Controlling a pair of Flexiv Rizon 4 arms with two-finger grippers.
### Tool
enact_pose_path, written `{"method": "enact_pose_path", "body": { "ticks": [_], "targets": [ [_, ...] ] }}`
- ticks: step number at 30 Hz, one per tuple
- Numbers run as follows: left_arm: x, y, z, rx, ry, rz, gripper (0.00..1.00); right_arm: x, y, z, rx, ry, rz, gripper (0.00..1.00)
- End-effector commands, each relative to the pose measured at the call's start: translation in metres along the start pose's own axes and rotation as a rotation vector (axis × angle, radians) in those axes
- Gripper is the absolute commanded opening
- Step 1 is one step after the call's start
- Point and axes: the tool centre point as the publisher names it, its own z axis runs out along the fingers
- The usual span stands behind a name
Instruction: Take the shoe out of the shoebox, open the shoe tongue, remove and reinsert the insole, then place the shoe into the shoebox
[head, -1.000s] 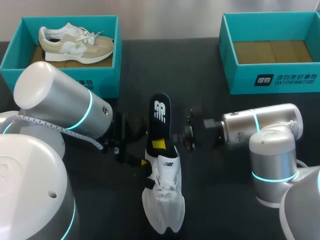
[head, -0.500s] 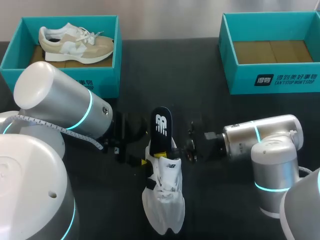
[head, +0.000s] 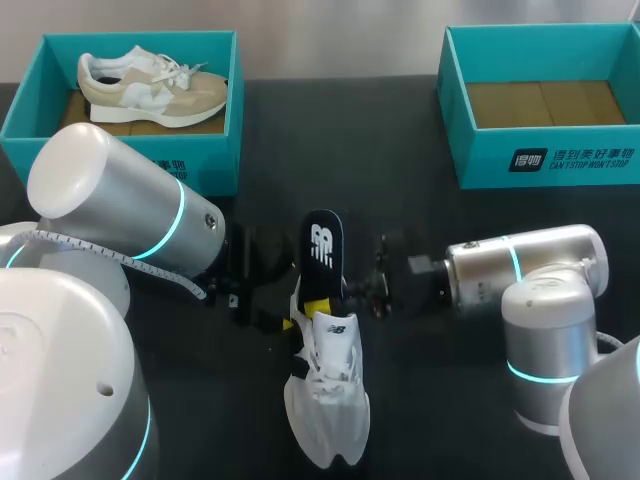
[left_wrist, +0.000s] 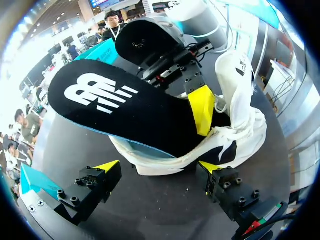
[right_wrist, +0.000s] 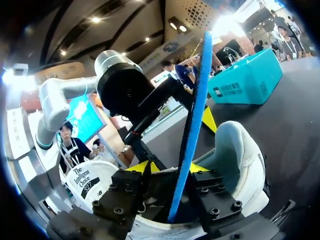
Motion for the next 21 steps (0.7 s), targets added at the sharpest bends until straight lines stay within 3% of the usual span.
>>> {"method": "enact_pose_path", "body": {
  "ticks": [1, 13, 16, 18, 21],
  "targets": [
    [0.001, 0.001, 0.0, 0.002, 0.0, 0.001, 1.0, 0.001, 0.007, 0.0, 0.004, -0.001, -0.009, 0.45],
    [0.001, 0.001, 0.0, 0.002, 0.0, 0.001, 1.0, -0.009, 0.029, -0.001, -0.017, -0.012, -0.029, 0.4],
    [0.001, 0.001, 0.0, 0.002, 0.0, 0.001, 1.0, -0.013, 0.03, -0.001, -0.033, -0.018, -0.01, 0.27],
    [0.001, 0.001, 0.0, 0.002, 0.0, 0.001, 1.0, -0.015, 0.03, 0.0, -0.03, -0.016, -0.001, 0.0],
    [0.001, 0.001, 0.0, 0.002, 0.0, 0.001, 1.0, -0.016, 0.025, 0.0, -0.019, -0.012, 0.014, 0.0]
  ]
}}
